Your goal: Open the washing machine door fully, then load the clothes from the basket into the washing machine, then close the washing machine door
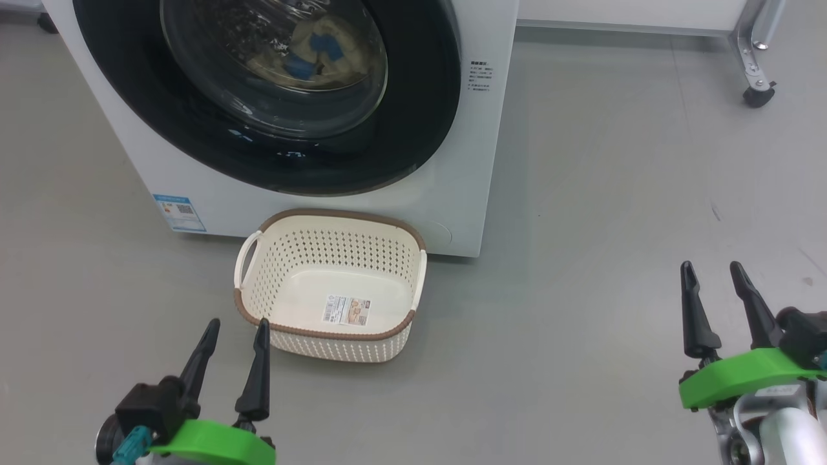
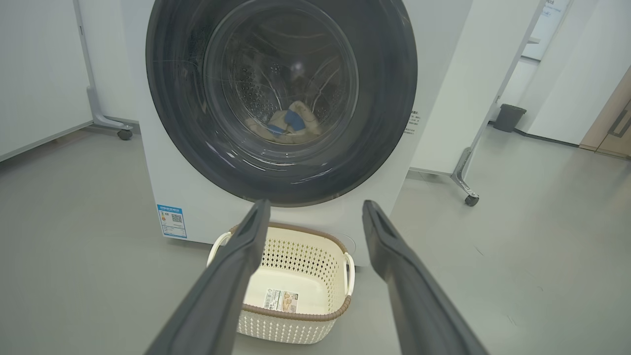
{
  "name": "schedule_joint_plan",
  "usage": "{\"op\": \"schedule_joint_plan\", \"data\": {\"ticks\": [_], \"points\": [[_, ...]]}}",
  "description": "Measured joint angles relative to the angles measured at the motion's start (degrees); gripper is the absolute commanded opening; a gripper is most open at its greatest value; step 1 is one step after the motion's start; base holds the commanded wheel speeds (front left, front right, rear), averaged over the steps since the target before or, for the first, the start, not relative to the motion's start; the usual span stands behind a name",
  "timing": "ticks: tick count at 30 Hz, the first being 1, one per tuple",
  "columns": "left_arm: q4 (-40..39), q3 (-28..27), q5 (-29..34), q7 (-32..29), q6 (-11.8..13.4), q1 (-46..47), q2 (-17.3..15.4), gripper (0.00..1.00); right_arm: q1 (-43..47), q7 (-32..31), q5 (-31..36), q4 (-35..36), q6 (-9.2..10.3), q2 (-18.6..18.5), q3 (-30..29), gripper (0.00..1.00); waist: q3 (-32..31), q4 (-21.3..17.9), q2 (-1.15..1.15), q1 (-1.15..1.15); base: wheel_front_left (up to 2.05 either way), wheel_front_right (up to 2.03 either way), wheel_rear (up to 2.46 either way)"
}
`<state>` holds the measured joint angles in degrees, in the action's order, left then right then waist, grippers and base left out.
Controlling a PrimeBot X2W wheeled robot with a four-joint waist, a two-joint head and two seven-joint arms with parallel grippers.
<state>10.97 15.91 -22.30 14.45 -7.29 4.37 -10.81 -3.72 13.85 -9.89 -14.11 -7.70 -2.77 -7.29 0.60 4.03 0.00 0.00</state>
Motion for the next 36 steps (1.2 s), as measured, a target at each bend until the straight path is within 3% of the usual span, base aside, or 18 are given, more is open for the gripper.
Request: {"op": "schedule_joint_plan", "data": {"ticks": [13, 33, 34, 36], "points": [[0.3, 0.2, -4.5, 0.0, 0.0, 0.0, -0.3, 1.00, 0.0, 0.0, 0.0, -0.4, 0.00, 0.0, 0.2, 1.00, -0.1, 0.1, 0.00, 0.00, 0.00, 0.00, 0.00], [-0.1, 0.6, -6.1, 0.0, 0.0, 0.0, -1.0, 1.00, 0.0, 0.0, 0.0, -0.4, 0.00, 0.0, 0.2, 1.00, 1.7, 0.5, 0.00, 0.00, 0.00, 0.00, 0.00], [0.6, 0.8, -6.1, -0.1, 0.0, -0.1, -0.8, 0.00, 0.0, 0.0, 0.0, -1.1, -0.01, 0.1, 0.2, 0.00, 1.7, 0.5, 0.00, 0.00, 0.00, 0.00, 0.00], [2.5, 1.2, -6.1, -0.4, 0.0, -0.7, -0.2, 0.00, 0.7, 0.0, 0.0, -3.0, -0.01, 0.2, 0.3, 0.00, 1.7, 0.5, 0.00, 0.00, 0.00, 0.00, 0.00]]}}
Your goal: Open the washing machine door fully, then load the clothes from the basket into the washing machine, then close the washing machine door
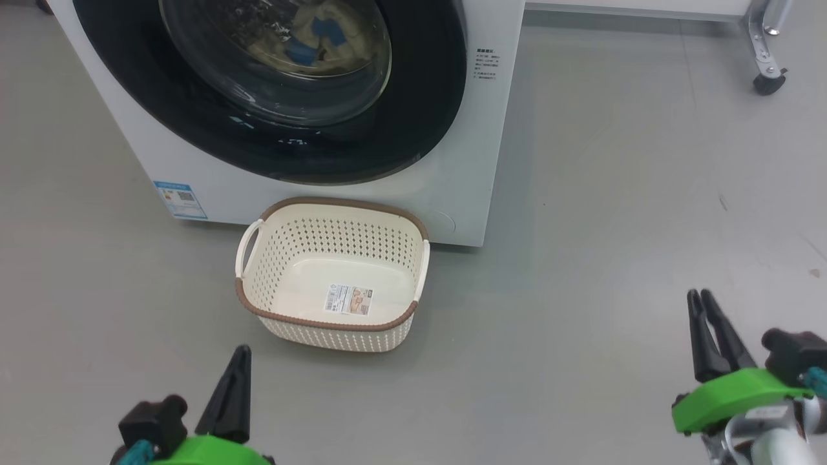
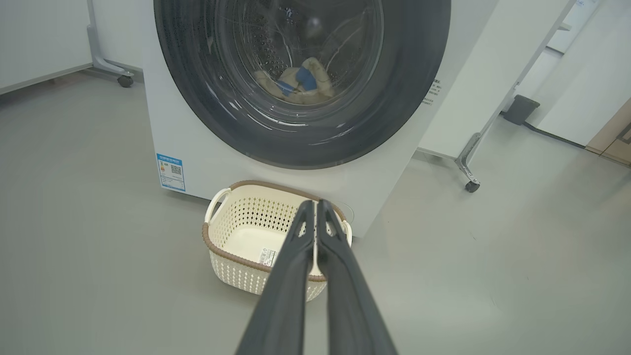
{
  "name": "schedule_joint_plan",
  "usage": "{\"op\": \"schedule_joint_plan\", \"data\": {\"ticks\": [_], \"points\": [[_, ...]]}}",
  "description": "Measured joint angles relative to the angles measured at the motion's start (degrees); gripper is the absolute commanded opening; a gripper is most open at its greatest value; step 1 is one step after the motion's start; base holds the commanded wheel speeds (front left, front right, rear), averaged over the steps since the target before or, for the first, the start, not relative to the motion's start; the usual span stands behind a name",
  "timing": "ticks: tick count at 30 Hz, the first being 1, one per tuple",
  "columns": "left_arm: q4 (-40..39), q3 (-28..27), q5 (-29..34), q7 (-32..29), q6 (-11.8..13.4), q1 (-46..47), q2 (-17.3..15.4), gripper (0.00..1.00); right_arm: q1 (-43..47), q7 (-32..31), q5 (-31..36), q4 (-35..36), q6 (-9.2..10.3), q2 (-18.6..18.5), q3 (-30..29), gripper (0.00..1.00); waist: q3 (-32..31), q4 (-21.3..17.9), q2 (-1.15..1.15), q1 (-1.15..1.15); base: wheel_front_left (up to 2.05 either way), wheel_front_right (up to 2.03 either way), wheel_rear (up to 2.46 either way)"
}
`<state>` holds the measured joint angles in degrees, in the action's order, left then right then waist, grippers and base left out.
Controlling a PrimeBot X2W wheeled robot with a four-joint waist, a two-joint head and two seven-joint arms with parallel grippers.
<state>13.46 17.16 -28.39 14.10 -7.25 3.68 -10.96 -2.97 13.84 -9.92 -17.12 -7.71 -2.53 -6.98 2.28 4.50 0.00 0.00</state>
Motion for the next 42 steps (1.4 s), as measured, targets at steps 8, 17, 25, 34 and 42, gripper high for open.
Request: {"op": "schedule_joint_plan", "data": {"ticks": [8, 17, 25, 34, 42], "points": [[2.2, 0.2, -2.4, -0.6, 0.0, -2.6, 0.9, 0.00, 2.5, -0.8, -2.9, -2.6, 0.00, 0.5, 0.0, 0.00, -0.1, -0.2, 0.00, 0.00, 0.00, 0.00, 0.00], [2.2, -0.9, -7.3, -2.0, 0.0, -2.6, 1.2, 0.00, 2.5, -2.4, -8.9, -2.4, 0.00, 0.5, 0.0, 0.00, -0.3, -0.5, 0.00, 0.00, 0.00, 0.00, 0.00], [2.2, -2.3, -12.1, -3.1, 0.0, -2.5, 1.5, 0.00, 2.5, -3.8, -14.7, -2.1, 0.00, 0.5, 0.0, 0.00, -0.4, -0.9, 0.00, 0.00, 0.00, 0.00, 0.00], [2.2, -3.9, -16.8, -4.6, 0.0, -2.5, 1.9, 0.00, 2.5, -5.1, -20.6, -1.8, 0.00, 0.5, 0.0, 0.00, -0.6, -1.2, 0.00, -0.01, 0.00, 0.00, 0.00], [2.2, -4.9, -21.1, -5.6, 0.0, -2.5, 2.3, 0.00, 2.2, -6.4, -25.8, -1.7, 0.00, 0.5, 0.0, 0.00, -0.7, -1.5, 0.00, -0.01, 0.00, 0.00, 0.00]]}}
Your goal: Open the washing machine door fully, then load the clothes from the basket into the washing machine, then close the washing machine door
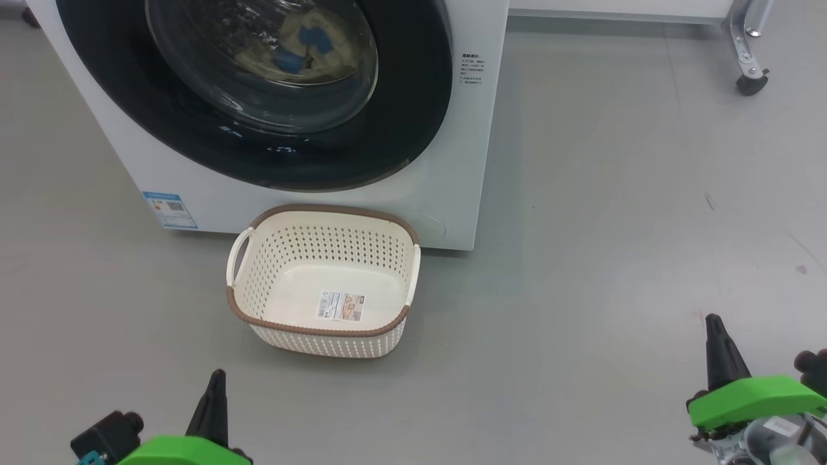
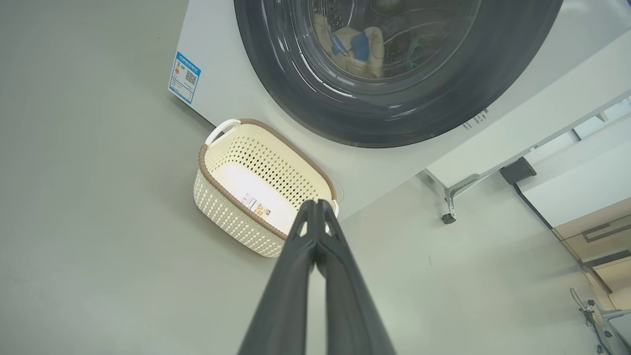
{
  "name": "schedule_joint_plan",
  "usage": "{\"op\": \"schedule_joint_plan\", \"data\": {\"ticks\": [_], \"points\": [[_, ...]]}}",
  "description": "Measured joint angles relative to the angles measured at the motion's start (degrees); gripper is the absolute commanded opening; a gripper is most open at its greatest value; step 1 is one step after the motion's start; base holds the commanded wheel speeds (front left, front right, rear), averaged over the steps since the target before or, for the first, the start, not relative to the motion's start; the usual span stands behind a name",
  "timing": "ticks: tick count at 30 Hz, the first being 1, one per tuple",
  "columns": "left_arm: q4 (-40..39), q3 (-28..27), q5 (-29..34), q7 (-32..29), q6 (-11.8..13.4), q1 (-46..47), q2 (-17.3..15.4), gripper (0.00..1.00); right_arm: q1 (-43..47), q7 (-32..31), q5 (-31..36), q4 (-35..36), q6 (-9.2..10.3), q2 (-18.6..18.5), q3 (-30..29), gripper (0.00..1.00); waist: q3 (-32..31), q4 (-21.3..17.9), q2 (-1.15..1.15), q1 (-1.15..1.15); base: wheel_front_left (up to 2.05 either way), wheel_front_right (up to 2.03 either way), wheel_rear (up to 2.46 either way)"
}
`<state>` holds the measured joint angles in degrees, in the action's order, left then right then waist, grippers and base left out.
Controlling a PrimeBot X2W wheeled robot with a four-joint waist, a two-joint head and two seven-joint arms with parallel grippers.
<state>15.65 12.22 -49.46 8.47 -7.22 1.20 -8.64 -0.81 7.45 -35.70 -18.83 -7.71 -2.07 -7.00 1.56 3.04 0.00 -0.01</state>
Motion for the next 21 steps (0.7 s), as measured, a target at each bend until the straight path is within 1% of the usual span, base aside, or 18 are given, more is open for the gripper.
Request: {"op": "schedule_joint_plan", "data": {"ticks": [21], "points": [[0.1, -3.1, -10.4, -3.0, 0.0, 1.0, 0.9, 0.00, -0.8, -3.2, -13.1, 0.7, 0.01, 0.0, -0.1, 0.00, -0.4, -0.7, 0.00, 0.00, 0.00, 0.00, 0.00]]}}
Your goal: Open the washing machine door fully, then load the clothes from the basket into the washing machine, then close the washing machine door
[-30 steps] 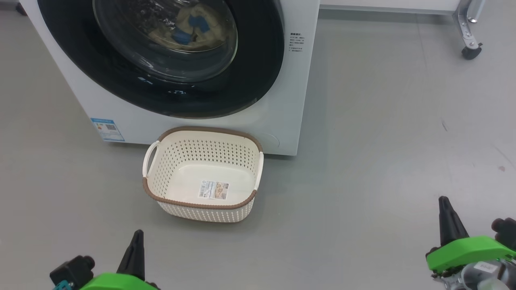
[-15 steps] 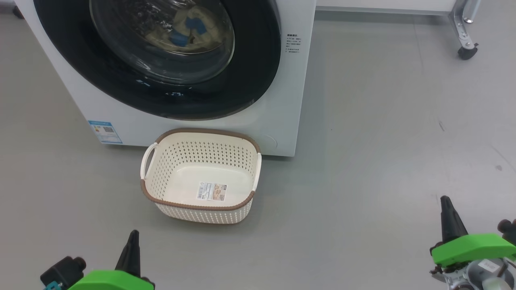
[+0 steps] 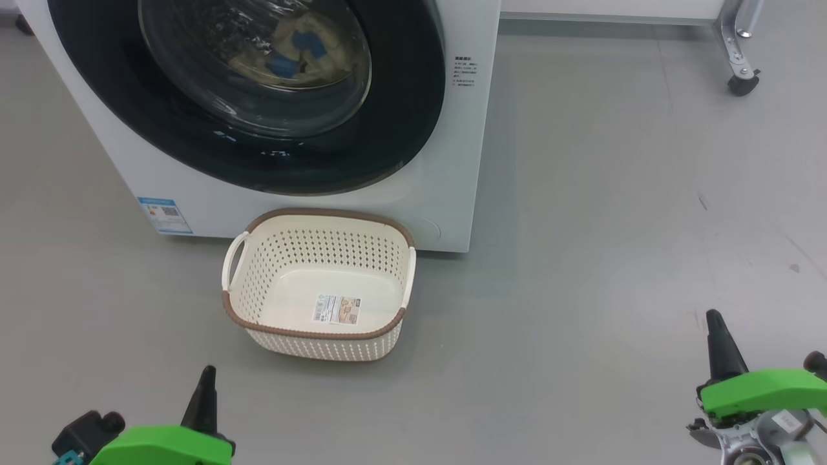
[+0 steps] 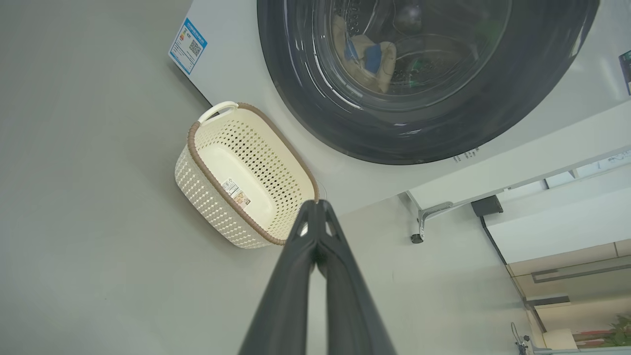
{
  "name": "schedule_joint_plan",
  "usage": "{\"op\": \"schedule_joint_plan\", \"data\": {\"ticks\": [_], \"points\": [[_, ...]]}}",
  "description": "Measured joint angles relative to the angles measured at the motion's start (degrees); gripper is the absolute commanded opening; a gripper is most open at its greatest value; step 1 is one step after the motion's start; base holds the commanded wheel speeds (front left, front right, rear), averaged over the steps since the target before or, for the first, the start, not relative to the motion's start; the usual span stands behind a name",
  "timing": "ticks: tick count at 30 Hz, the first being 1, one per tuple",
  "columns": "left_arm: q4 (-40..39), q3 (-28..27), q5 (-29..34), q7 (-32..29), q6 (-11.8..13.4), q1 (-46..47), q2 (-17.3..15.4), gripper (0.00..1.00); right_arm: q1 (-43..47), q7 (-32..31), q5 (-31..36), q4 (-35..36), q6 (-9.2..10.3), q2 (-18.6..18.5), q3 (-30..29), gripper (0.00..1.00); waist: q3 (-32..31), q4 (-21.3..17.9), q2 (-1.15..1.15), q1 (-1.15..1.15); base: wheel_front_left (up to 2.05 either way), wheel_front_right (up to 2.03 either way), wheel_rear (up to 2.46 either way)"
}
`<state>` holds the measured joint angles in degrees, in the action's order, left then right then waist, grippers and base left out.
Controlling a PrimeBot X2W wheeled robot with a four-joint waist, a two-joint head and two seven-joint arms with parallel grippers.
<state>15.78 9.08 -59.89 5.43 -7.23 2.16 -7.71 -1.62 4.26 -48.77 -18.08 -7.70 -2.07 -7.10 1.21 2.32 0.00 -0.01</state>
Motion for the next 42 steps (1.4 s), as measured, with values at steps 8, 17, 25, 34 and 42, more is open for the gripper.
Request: {"op": "schedule_joint_plan", "data": {"ticks": [8, 17, 25, 34, 42], "points": [[0.0, -1.5, -4.2, -1.1, 0.0, 0.0, 0.4, 0.00, 0.0, -1.3, -5.3, 0.2, 0.00, 0.0, 0.0, 0.00, -0.1, -0.3, 0.00, 0.00, 0.00, 0.00, 0.00], [0.1, -2.9, -8.9, -2.5, 0.0, 0.0, 0.9, 0.00, 0.0, -2.7, -11.1, 0.2, 0.01, 0.0, -0.1, 0.00, -0.3, -0.6, 0.00, 0.00, 0.00, 0.00, 0.00], [0.1, -4.1, -13.0, -3.6, 0.0, 0.1, 1.4, 0.00, -0.1, -4.1, -16.4, 0.5, 0.02, 0.0, -0.2, 0.00, -0.4, -0.9, 0.00, 0.00, 0.00, 0.00, 0.00], [0.1, -5.5, -17.6, -5.0, 0.0, 0.4, 1.8, 0.00, -0.7, -5.4, -22.2, 0.8, 0.03, 0.0, -0.2, 0.00, -0.6, -1.2, 0.00, 0.00, 0.00, 0.00, 0.00], [0.1, -7.1, -21.6, -6.1, 0.0, 0.4, 2.2, 0.00, -1.1, -6.7, -27.5, 1.0, 0.03, 0.0, -0.3, 0.00, -0.7, -1.5, 0.00, 0.01, 0.00, 0.00, 0.00]]}}
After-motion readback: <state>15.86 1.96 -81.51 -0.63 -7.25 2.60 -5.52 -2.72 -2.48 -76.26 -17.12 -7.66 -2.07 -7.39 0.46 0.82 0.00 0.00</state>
